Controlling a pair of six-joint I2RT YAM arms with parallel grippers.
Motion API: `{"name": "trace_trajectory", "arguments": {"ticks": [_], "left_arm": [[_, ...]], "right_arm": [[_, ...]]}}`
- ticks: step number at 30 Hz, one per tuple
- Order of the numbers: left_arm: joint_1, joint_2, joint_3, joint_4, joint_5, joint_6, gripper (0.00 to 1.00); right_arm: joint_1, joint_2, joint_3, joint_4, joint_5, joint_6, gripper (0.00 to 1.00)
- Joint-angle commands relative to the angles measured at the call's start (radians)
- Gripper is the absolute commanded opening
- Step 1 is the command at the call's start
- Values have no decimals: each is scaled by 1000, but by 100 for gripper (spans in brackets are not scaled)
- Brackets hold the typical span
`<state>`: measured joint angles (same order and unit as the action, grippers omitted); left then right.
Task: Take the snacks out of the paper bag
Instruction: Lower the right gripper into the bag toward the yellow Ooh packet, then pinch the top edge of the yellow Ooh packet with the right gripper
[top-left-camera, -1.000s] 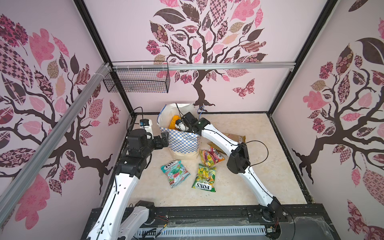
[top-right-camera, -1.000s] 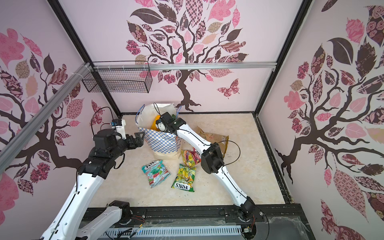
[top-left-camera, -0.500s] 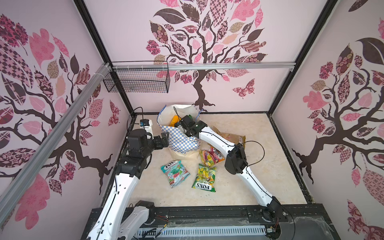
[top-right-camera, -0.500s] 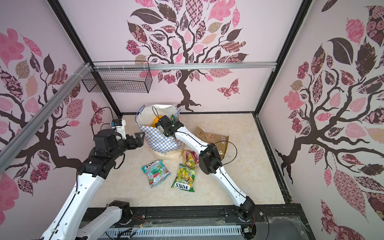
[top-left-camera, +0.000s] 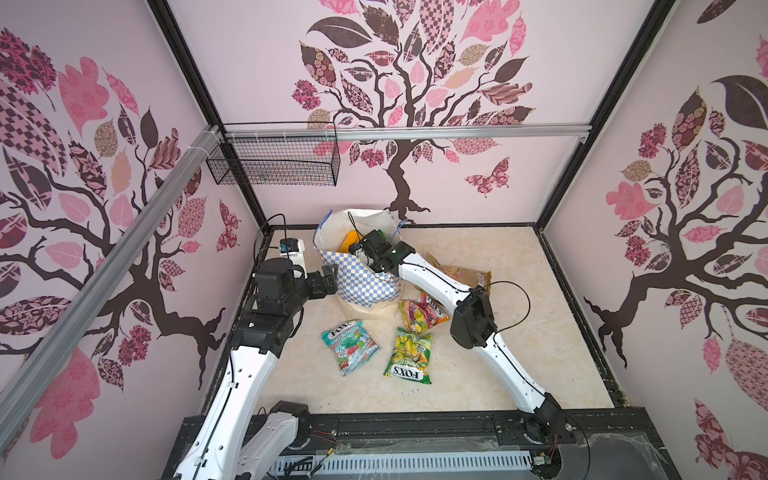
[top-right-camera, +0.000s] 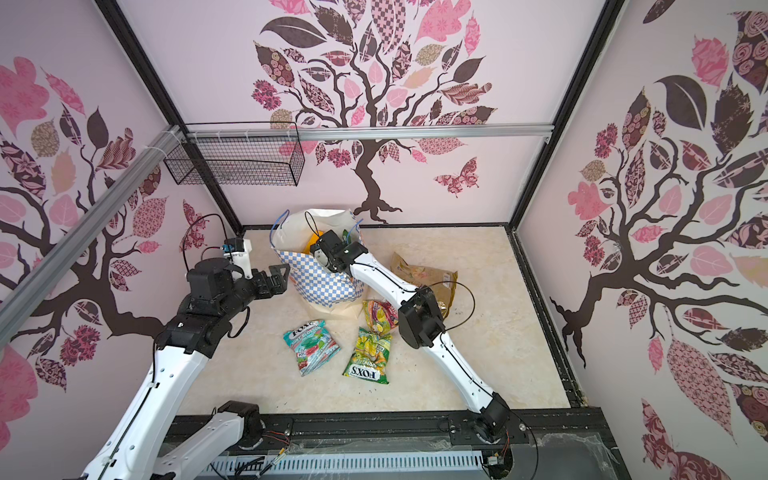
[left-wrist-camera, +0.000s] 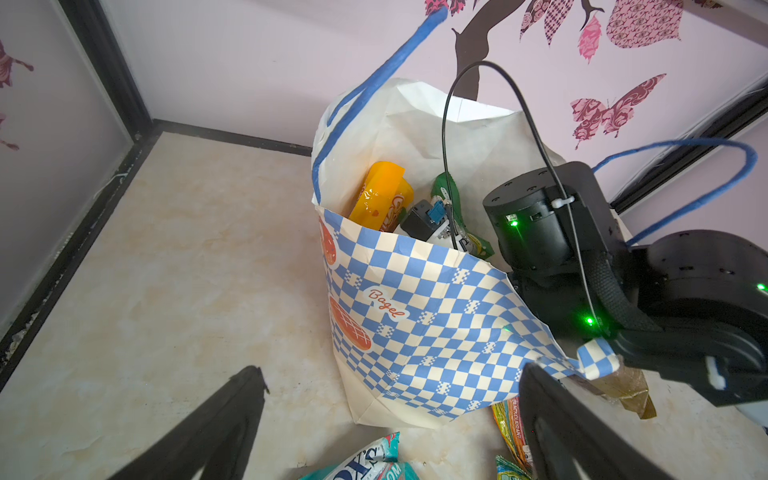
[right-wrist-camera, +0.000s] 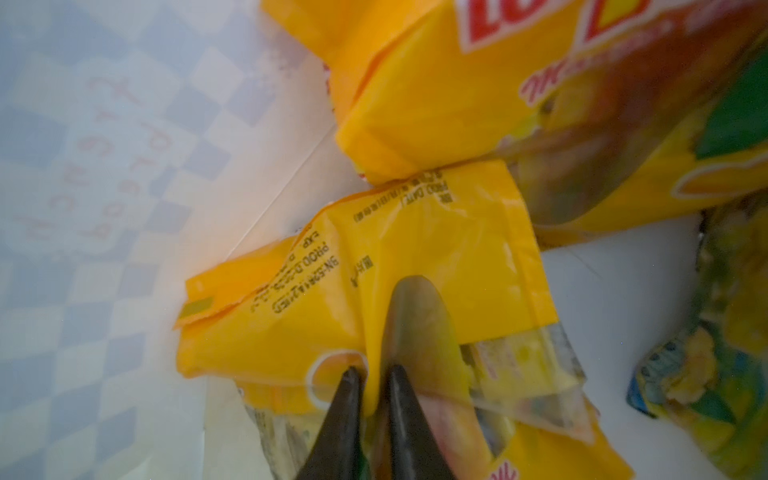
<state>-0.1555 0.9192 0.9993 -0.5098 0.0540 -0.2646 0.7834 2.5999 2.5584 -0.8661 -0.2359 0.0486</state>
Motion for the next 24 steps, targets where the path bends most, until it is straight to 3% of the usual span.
{"name": "trace_trajectory", "arguments": {"ticks": [1, 24], "left_arm": [[6, -2, -29, 19, 4, 5, 97], [5, -4, -27, 15, -2, 8, 97]], "right_arm": [[20, -11, -42, -29, -40, 14, 1], [20, -272, -92, 90, -37, 95, 0]]}}
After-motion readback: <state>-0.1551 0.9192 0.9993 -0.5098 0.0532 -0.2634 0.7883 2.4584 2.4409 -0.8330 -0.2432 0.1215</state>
